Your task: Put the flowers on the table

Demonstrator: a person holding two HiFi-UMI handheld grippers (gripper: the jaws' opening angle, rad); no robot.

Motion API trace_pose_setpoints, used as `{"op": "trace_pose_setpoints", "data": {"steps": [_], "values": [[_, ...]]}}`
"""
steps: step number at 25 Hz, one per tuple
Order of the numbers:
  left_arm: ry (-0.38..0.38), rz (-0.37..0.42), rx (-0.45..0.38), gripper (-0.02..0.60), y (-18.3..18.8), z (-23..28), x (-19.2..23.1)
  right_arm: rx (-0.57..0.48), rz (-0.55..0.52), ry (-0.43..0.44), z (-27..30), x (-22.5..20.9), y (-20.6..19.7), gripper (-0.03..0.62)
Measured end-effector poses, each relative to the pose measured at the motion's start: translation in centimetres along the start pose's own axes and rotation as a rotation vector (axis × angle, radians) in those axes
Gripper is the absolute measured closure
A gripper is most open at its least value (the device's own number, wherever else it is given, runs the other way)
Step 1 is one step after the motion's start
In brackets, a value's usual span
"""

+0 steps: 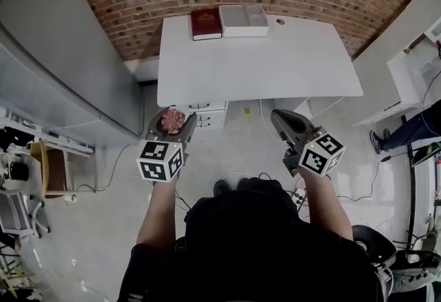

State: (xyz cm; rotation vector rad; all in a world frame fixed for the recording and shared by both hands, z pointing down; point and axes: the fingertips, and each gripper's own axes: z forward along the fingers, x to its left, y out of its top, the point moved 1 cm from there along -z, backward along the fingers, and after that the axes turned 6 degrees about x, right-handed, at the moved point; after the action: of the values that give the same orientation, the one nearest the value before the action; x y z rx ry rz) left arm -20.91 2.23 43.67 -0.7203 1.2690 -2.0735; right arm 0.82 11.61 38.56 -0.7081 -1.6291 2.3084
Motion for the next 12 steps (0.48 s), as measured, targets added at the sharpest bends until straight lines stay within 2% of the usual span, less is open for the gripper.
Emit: {"op": "trace_pose_setpoints", "data": {"steps": [12], "values": [[0.049,0.012,0.001,0.324,1.5,3.4,2.5,-0.017,-0.015,0.088,5.4,-3.8,2.2,0.585]]}}
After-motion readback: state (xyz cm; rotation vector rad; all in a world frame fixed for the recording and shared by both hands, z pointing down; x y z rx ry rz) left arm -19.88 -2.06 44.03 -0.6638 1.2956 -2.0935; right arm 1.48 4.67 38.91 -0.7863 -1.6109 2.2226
